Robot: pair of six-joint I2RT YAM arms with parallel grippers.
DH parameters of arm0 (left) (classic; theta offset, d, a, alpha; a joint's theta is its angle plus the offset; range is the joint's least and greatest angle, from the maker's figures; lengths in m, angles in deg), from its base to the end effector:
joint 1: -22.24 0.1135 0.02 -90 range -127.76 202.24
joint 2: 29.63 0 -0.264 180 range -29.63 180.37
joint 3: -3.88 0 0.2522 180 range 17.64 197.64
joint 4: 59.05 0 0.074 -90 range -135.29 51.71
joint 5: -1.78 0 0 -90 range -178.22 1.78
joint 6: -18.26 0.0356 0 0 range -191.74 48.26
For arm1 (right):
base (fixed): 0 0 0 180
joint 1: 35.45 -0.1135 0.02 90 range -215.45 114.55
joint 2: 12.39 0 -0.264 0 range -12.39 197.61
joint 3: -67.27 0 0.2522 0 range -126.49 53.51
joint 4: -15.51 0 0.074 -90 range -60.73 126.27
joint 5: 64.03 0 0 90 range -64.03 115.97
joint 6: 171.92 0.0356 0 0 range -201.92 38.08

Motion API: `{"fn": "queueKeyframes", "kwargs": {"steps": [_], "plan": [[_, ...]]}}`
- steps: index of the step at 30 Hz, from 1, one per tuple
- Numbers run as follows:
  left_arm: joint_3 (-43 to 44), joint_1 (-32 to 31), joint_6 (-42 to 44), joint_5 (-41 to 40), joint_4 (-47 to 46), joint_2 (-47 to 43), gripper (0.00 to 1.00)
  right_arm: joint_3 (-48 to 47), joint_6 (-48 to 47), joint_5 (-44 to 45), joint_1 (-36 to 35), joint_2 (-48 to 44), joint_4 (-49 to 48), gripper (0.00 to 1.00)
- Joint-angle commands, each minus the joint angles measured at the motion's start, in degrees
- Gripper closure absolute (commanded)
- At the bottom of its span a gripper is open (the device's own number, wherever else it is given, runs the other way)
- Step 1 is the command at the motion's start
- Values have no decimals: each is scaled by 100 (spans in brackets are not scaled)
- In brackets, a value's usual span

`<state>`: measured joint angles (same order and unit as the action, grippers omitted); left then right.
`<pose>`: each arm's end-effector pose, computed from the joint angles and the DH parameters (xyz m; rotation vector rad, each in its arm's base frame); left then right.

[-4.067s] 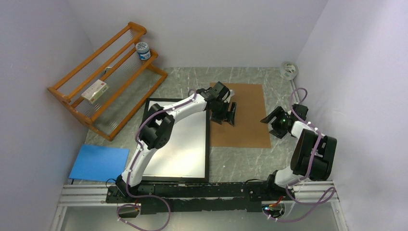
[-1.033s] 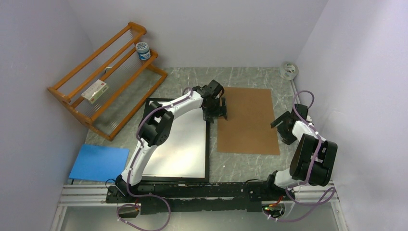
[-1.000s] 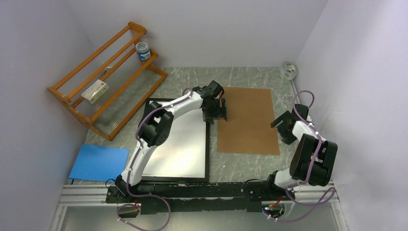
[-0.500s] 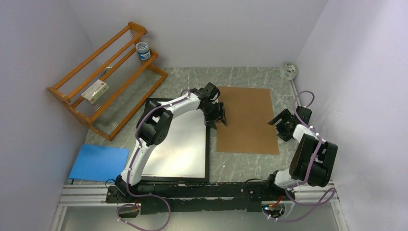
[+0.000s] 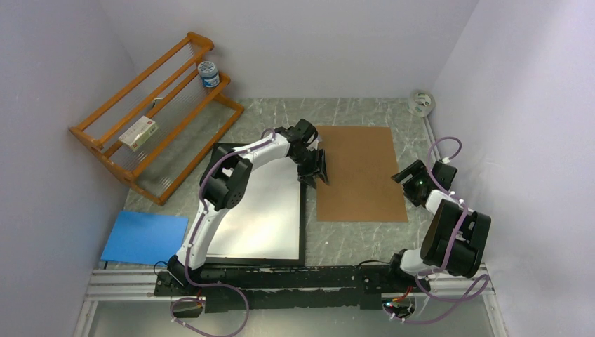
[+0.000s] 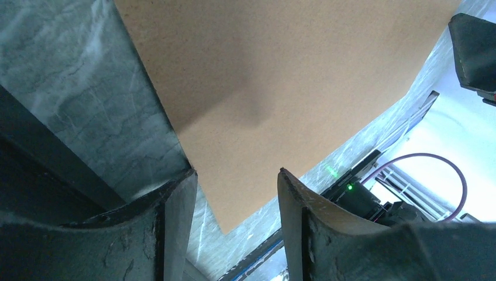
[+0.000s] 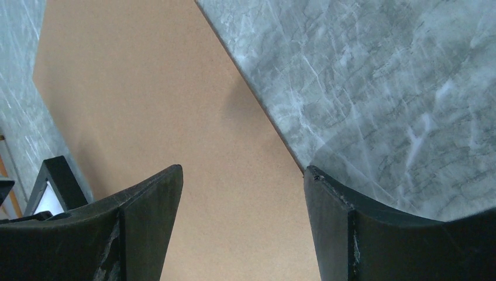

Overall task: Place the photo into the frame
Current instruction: Pick up the photo frame item at the center of the board.

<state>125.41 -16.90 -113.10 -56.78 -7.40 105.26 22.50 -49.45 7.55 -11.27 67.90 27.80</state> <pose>0.3728 -0.3274 0.1477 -0.1260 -2.9332 1.0490 0.2355 -0.0934 0.1473 1.0036 2.1775 0.4537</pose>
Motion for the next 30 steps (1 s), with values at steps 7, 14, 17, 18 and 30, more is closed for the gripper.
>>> {"fn": "queueKeyframes", "kwargs": {"steps": [7, 14, 17, 18, 30], "plan": [[301, -301, -100, 645, -1079, -141, 42, 544, 737, -971, -146, 103, 913, 22], [44, -283, -309, 962, -1492, -463, 42, 631, 850, -938, -99, -147, 914, 21], [-105, -259, -491, 1131, -1730, -538, 44, 630, 887, -942, -87, -232, 950, 21], [-145, -259, -525, 1150, -1773, -583, 44, 631, 893, -937, -81, -259, 955, 21], [-625, -223, -922, 1415, -2282, -1078, 46, 778, 953, -1101, -63, -420, 940, 20]]}}
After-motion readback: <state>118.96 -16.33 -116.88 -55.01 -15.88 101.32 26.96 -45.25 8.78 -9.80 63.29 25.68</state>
